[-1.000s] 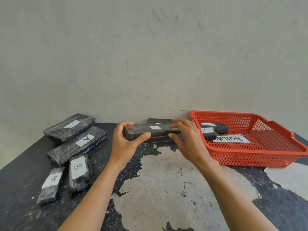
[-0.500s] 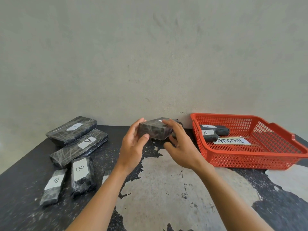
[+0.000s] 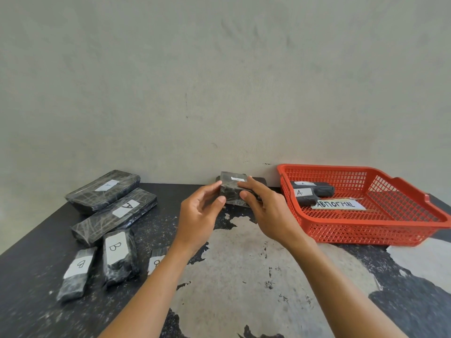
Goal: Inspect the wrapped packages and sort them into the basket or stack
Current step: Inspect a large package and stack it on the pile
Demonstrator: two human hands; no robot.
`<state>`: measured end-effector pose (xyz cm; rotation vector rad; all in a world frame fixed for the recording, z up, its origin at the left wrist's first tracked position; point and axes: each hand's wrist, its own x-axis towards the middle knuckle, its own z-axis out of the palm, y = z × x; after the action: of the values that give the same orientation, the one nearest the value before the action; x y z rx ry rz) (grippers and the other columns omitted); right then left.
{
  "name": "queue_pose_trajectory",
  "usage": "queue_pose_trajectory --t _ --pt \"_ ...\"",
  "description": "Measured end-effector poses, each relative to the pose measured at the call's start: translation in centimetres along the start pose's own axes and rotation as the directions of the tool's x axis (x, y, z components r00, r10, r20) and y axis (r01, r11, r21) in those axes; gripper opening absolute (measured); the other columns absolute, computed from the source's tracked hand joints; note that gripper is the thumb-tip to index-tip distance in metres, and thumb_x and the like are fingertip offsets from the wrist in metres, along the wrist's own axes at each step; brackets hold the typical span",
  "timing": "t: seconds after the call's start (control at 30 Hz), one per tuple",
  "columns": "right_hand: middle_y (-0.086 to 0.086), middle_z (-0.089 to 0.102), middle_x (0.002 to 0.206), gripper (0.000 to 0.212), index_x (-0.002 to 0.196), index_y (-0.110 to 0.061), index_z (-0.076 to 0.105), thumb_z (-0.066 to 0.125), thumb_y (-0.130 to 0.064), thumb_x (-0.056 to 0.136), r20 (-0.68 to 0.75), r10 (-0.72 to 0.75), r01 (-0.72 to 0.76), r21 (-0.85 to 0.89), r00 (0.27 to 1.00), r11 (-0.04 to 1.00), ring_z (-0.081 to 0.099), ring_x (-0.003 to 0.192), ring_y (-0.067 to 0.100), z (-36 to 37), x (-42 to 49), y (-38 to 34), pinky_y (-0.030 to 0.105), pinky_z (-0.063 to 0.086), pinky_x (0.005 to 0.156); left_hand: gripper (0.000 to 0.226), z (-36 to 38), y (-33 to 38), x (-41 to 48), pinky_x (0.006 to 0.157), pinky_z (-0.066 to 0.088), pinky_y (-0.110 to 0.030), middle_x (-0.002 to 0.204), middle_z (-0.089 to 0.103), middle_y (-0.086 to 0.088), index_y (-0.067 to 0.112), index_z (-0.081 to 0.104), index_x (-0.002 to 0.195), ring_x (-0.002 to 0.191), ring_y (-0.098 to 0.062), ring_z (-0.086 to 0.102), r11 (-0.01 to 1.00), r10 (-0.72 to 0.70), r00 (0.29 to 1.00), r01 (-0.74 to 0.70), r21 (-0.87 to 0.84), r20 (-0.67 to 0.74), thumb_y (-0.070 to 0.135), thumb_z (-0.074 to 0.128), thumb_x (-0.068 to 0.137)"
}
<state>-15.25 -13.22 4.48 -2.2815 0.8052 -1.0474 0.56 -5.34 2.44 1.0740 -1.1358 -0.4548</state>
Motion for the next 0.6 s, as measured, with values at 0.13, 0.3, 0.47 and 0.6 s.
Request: queue_pose_trajectory --t 0.13,0.3,0.47,0.6 --pt "-0.005 0.066 0.115 0.031 0.131 -0.02 0.059 0.051 -0.02 0.101 -0.004 -0.044 0.044 0.002 0.999 0.999 0.061 0.092 0.001 -0.1 -0.2 -0.7 0.022 0.049 0.082 0.033 0.5 -0.5 -0.1 0.098 0.052 -0.026 0.119 0.07 0.001 0.012 0.066 0.123 0.112 -0.007 0.066 0.997 0.028 0.999 -0.026 0.069 -0.021 0.001 0.064 0.092" --pt "-0.01 0.06 0.116 0.043 0.126 -0.025 0.053 0.068 -0.021 0.086 0.038 0.024 -0.027 0.084 0.999 0.996 0.059 0.102 0.001 0.1 -0.4 -1.1 0.022 0.05 0.087 0.038 0.4 -0.2 -0.4 0.106 0.045 -0.033 0.13 0.064 -0.006 0.011 0.058 0.129 0.127 -0.016 0.057 0.991 0.003 0.998 0.004 -0.133 0.058 0.021 0.039 0.098" --pt "-0.011 0.063 0.108 0.046 0.105 -0.027 0.055 0.084 -0.036 0.071 -0.107 0.071 -0.058 0.122 0.992 0.991 0.061 0.099 0.005 0.3 -0.4 -0.9 0.026 0.05 0.085 0.043 0.1 -0.1 0.1 0.102 0.05 -0.036 0.125 0.066 -0.012 0.014 0.055 0.128 0.123 -0.024 0.06 0.978 -0.01 0.995 0.03 -0.207 0.095 0.038 0.037 0.097" --pt "-0.017 0.061 0.112 0.04 0.102 -0.029 0.053 0.079 -0.025 0.072 -0.058 0.067 -0.057 0.149 0.996 0.987 0.057 0.103 0.0 -0.1 -0.6 -0.4 0.027 0.049 0.088 0.027 -0.8 -0.5 1.0 0.096 0.051 -0.024 0.132 0.058 0.003 0.026 0.055 0.126 0.117 -0.007 0.057 0.993 -0.054 0.986 0.069 0.093 -0.158 0.024 0.052 0.1"
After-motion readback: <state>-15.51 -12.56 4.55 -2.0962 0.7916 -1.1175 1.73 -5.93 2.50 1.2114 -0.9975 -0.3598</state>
